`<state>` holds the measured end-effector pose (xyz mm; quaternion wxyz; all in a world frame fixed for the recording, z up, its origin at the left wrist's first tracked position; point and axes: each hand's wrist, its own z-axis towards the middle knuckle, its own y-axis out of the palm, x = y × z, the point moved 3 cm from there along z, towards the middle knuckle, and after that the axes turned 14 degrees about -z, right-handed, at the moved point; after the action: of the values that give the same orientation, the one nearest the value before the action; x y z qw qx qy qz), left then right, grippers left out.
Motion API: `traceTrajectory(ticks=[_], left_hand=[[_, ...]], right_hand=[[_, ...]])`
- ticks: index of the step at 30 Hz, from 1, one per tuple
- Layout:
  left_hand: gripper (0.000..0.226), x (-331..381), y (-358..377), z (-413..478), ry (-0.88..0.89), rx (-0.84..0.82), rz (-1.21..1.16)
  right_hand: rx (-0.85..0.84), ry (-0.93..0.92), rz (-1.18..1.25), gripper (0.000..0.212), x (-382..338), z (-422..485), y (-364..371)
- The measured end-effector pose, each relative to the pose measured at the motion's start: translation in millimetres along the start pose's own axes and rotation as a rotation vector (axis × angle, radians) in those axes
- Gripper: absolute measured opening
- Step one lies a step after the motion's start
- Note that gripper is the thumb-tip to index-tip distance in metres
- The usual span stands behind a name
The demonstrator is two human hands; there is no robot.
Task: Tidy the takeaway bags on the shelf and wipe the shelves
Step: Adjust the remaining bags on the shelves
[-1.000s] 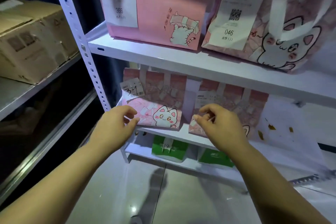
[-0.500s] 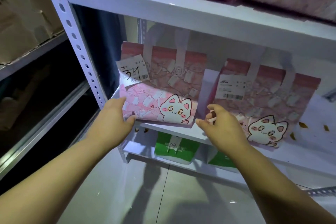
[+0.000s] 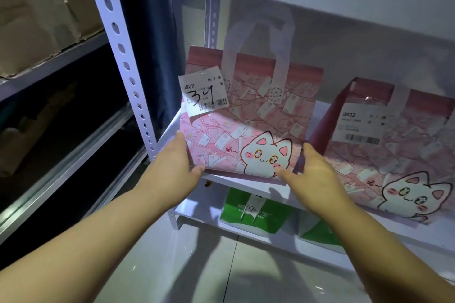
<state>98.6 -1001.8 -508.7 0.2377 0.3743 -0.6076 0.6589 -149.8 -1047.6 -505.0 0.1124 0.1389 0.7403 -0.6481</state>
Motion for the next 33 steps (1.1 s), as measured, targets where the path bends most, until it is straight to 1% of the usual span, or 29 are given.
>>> traceTrajectory(ticks=[3, 4, 6, 8, 10, 11, 13, 15, 16, 19, 26, 29, 31, 33], left_hand=[[0.033, -2.2, -1.3, 5.0, -0.016, -0.016, -0.022], [0.033, -2.3, -1.7, 6.4, -0.018, -0.022, -0.027], [0.035, -2.7, -2.1, 8.4, -0.021, -0.032, -0.029], [0.034, -2.3, -2.2, 9.7, -0.029, -0.035, -0.016], [0.031, -1.3, -2.7, 9.8, -0.029, -0.015, -0.004], [0.031, -0.5, -3.1, 8.8, -0.028, 0.006, 0.005], [0.043, 1.3, -4.0, 3.8, -0.035, 0.059, 0.026], [0.057, 2.7, -3.7, -3.9, -0.036, 0.089, 0.047], [0.059, 3.6, -2.4, -7.7, -0.025, 0.084, 0.057], [0.053, 6.4, 6.2, -19.1, 0.014, 0.006, 0.053], [0.026, 30.1, 38.3, -30.5, 0.127, -0.117, 0.017], [0.025, 49.0, 59.2, -26.8, 0.177, -0.159, 0.036], [0.026, 62.8, 75.0, -24.3, 0.205, -0.192, 0.027], [0.027, 77.4, 92.3, -23.3, 0.233, -0.217, 0.023]], right_hand=[[0.017, 0.012, 0.018, 0.081, -2.3, -1.5, 0.4], [0.024, 0.009, 0.024, 0.075, -3.1, -2.8, 0.5], [0.034, -0.007, 0.04, 0.055, -4.3, -5.2, 1.3], [0.036, -0.008, 0.062, 0.046, -4.8, -6.1, 1.3], [0.041, 0.0, 0.079, 0.047, -4.7, -5.8, 0.2], [0.047, 0.007, 0.079, 0.051, -4.9, -6.3, -0.9], [0.075, 0.028, 0.086, 0.062, -4.5, -8.3, -4.5], [0.113, 0.044, 0.131, 0.06, -2.5, -12.9, -9.4], [0.128, 0.053, 0.165, 0.057, -0.5, -15.8, -12.0], [0.161, 0.087, 0.239, 0.046, 10.4, -27.9, -19.1], [0.23, 0.142, 0.198, 0.023, 60.9, -56.9, -36.0], [0.248, 0.19, 0.172, 0.022, 88.7, -65.9, -45.3], [0.267, 0.223, 0.145, 0.016, 108.2, -70.2, -53.3], [0.275, 0.261, 0.103, 0.017, 130.1, -72.7, -60.8]])
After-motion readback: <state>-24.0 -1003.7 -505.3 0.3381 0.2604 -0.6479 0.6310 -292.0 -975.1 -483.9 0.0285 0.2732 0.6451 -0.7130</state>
